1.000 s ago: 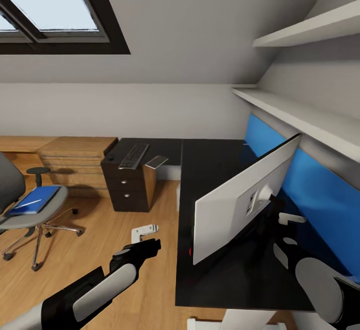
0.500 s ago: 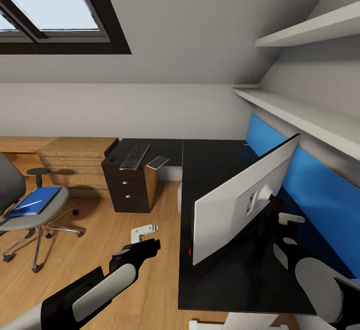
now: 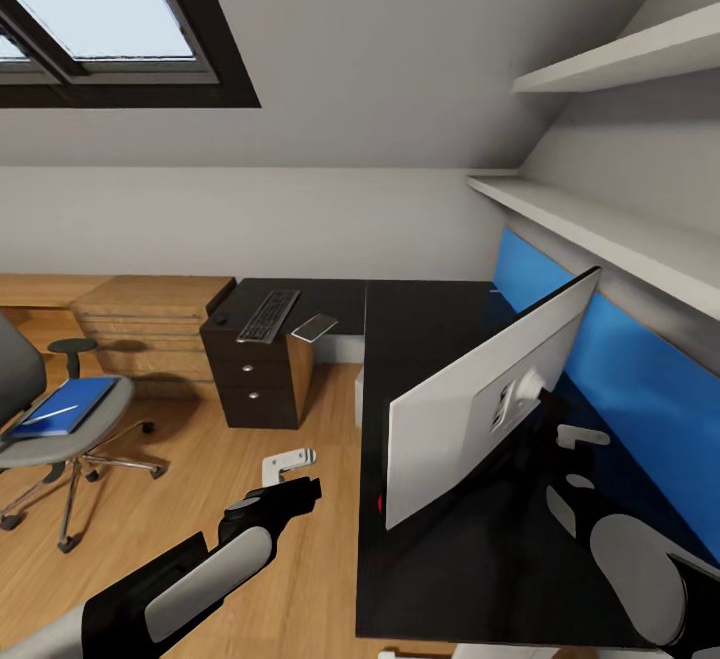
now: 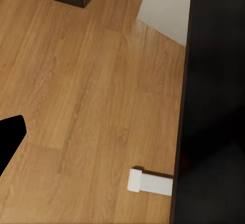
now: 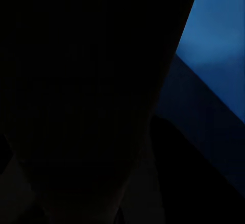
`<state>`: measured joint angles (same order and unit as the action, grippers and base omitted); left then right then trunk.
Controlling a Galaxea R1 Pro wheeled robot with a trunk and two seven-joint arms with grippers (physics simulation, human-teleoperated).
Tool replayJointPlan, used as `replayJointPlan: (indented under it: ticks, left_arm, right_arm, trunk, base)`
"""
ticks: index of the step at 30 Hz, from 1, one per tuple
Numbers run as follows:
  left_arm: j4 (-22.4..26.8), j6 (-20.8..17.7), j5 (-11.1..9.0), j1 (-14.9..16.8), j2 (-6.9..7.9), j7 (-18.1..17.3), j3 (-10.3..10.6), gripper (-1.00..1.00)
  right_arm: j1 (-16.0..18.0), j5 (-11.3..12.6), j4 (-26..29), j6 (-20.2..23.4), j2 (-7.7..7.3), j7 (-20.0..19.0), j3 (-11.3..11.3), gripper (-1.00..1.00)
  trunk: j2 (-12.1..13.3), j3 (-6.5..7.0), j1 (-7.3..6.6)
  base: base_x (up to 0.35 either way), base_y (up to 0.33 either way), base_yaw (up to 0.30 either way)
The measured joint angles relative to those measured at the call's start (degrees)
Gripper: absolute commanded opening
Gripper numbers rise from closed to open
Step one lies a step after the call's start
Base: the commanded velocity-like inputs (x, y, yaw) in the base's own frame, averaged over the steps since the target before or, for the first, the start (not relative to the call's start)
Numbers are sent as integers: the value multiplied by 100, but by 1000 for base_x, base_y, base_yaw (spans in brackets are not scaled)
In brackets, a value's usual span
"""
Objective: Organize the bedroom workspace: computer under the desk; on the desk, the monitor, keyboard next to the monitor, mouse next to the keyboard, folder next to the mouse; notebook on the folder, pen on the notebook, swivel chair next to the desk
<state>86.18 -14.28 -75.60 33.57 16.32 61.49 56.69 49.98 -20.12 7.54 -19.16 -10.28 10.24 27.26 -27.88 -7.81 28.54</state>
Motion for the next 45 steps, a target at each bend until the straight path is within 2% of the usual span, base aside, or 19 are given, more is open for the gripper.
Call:
replayJointPlan:
  ticks: [8,21,34,45]
  left_arm:
    - [-3,0,-4,0,0,2,0,100]
    - [-13,0,-13,0,0,0,-1,100]
    - [-21,0,-16,0,0,0,0,100]
    - [-21,-8,-18,0,0,0,-1,100]
  right_arm:
    - [0,0,1,-1,1,4,1,-100]
    - [0,0,2,-1,9,0,-3,-100]
    - [1,-6,-3,0,9,-1,1,-100]
    - [0,-8,-6,-1,9,-1,10,-100]
  trunk:
    - [0,0,-1]
    - [0,0,0]
    - [-1,0,-2]
    - [0,0,0]
  base:
    - [165,-77,0]
    - [18,-7,0]
    - [251,0,0]
    - [39,0,0]
